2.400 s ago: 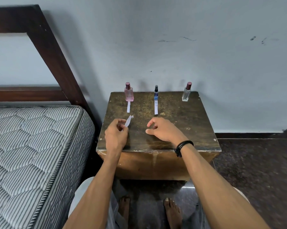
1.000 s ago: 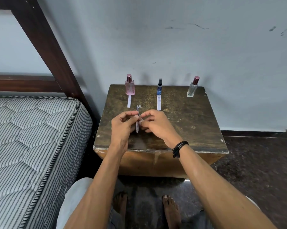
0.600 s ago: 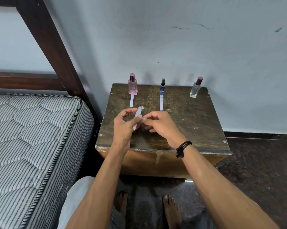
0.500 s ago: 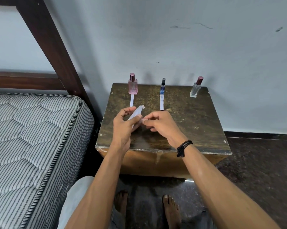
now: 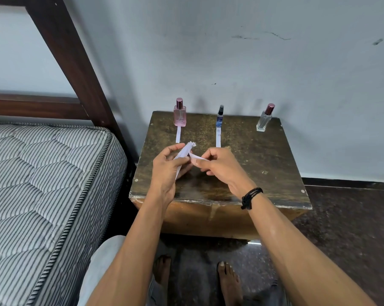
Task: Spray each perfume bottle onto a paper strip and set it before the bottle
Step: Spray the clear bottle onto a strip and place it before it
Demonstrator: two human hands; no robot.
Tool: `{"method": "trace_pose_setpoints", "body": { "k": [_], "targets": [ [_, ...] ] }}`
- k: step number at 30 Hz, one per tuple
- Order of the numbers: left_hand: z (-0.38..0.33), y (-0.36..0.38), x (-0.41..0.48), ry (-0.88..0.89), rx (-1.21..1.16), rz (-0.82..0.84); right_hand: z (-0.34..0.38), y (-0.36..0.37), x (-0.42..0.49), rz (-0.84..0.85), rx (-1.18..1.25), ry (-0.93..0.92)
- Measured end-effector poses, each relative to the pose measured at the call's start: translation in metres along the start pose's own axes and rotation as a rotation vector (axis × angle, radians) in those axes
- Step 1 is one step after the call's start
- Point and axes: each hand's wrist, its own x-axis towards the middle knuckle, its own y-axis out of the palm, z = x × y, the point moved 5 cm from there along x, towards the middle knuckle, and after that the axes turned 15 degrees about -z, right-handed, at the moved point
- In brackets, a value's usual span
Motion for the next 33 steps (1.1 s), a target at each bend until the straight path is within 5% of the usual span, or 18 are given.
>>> {"method": "trace_pose_setpoints", "body": {
  "k": [11,22,33],
  "targets": [
    [-0.003,0.0,-0.001,0.085,0.209,0.036,0.0,-0.007,0.004,0.029,-0.072,-0.012],
    [-0.002,0.003,0.001,0.294,0.439,-0.004,0.011,-0.004,0.0,-0.039,-0.177,-0.223],
    [-0.005,0.004,-0.004,0.389,0.588,-0.055,0.016,0.014,-0.016,0.304,-0.357,-0.327]
  ]
}}
